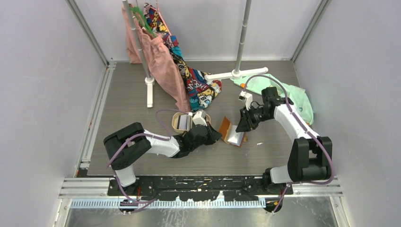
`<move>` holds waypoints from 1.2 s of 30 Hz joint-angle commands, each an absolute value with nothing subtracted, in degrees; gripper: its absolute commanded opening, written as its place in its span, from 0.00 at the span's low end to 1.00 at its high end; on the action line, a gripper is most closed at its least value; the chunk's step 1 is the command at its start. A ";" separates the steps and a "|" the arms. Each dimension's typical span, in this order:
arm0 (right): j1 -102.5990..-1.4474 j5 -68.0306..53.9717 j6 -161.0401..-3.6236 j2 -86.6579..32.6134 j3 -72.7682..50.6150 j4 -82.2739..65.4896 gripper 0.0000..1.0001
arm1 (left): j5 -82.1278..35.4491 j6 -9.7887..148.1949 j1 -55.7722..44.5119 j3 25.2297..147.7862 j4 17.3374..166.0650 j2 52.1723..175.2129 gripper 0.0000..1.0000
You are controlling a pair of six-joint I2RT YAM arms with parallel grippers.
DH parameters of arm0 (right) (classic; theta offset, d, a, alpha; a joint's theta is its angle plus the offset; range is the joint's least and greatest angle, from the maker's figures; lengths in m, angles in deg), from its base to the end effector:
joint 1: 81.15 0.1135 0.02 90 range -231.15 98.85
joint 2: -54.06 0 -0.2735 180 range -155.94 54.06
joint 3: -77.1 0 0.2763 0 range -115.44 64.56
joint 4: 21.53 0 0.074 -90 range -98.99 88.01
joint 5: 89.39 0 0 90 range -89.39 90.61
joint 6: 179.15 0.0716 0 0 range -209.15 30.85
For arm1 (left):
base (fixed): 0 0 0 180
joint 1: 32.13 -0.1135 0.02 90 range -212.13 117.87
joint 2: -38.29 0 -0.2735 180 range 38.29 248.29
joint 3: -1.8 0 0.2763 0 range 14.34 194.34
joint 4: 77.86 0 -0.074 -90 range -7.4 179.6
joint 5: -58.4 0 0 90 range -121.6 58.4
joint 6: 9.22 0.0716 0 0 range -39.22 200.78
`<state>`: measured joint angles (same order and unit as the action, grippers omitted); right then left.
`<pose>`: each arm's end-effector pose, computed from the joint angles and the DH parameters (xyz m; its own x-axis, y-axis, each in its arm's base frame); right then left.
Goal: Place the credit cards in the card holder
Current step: Open the card holder at the center of the board.
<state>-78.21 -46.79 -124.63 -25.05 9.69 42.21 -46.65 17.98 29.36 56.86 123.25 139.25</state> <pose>0.2666 0.0665 0.2075 -0.6597 -0.4273 -0.6182 -0.7398 0.5139 0.4343 0.2045 -0.3376 0.1236 -0.7462 -0.4258 -0.5118 0.1585 0.6331 -0.7577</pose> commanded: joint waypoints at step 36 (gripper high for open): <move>-84.08 -34.74 -89.24 -46.02 4.32 32.08 0.48 | -55.67 16.37 31.60 62.59 125.74 145.22 0.00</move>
<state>-82.98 -36.71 -89.99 -47.24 5.90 33.05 -54.36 16.25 31.00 60.82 123.92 144.76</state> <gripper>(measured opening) 0.476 0.020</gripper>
